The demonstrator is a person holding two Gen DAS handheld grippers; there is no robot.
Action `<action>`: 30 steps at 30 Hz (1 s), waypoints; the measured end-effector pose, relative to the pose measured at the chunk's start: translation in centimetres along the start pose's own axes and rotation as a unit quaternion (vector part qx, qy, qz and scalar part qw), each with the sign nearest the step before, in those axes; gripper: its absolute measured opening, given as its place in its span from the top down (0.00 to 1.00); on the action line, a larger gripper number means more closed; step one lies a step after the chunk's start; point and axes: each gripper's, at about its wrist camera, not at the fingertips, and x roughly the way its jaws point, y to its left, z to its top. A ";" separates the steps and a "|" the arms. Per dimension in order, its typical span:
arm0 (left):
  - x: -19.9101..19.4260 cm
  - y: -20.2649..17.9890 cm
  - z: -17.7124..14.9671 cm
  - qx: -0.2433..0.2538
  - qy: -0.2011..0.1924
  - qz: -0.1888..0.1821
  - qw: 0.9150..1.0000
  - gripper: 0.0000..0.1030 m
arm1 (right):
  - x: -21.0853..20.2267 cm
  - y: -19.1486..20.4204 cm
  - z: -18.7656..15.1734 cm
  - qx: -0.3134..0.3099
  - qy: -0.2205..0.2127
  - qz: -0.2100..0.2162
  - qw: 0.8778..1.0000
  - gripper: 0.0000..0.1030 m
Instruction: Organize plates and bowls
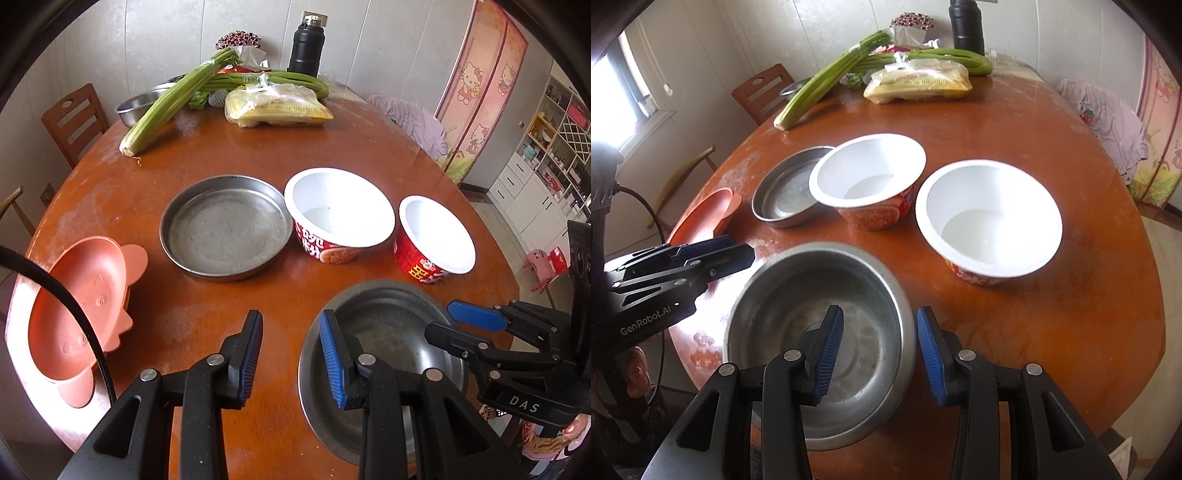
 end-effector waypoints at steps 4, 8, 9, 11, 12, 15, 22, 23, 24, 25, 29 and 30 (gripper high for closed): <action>-0.1 0.1 0.6 0.000 -0.002 0.000 1.000 0.69 | -0.4 -0.3 0.7 0.001 -0.006 -0.003 1.000 0.58; 0.0 0.2 1.4 0.000 -0.003 -0.003 1.000 0.69 | -0.7 -0.6 1.5 0.001 -0.012 -0.006 1.000 0.58; -0.1 0.2 1.7 0.001 -0.005 -0.005 1.000 0.68 | -0.7 -0.7 1.8 0.001 -0.013 -0.007 1.000 0.58; -0.1 0.2 2.1 0.000 -0.005 -0.011 1.000 0.68 | -0.9 -0.7 2.3 0.000 -0.017 -0.007 1.000 0.58; -0.1 0.2 2.3 0.001 -0.006 -0.013 1.000 0.68 | -0.9 -0.7 2.5 0.000 -0.019 -0.008 1.000 0.58; -0.1 0.1 3.1 0.004 -0.009 -0.012 1.000 0.68 | -1.1 -0.6 3.4 -0.004 -0.025 -0.010 1.000 0.58; 0.1 -0.1 5.1 0.008 -0.015 -0.022 1.000 0.68 | -1.2 -0.4 5.7 -0.017 -0.034 -0.020 0.999 0.58; 0.3 -0.1 5.5 0.007 -0.014 -0.023 1.000 0.68 | -1.1 -0.4 6.1 -0.019 -0.034 -0.023 0.999 0.58; 0.4 -0.1 5.8 0.007 -0.014 -0.023 1.000 0.68 | -1.0 -0.4 6.5 -0.021 -0.034 -0.024 0.999 0.58; 0.5 -0.1 6.1 0.007 -0.014 -0.025 1.000 0.68 | -0.9 -0.4 6.8 -0.022 -0.034 -0.025 0.999 0.58; 1.4 -0.1 7.0 0.007 -0.007 -0.027 1.000 0.68 | -0.3 -0.6 8.3 -0.029 -0.035 -0.033 0.998 0.58; 1.6 -0.1 7.3 0.008 -0.005 -0.027 1.000 0.68 | -0.1 -0.7 8.7 -0.030 -0.035 -0.032 0.998 0.58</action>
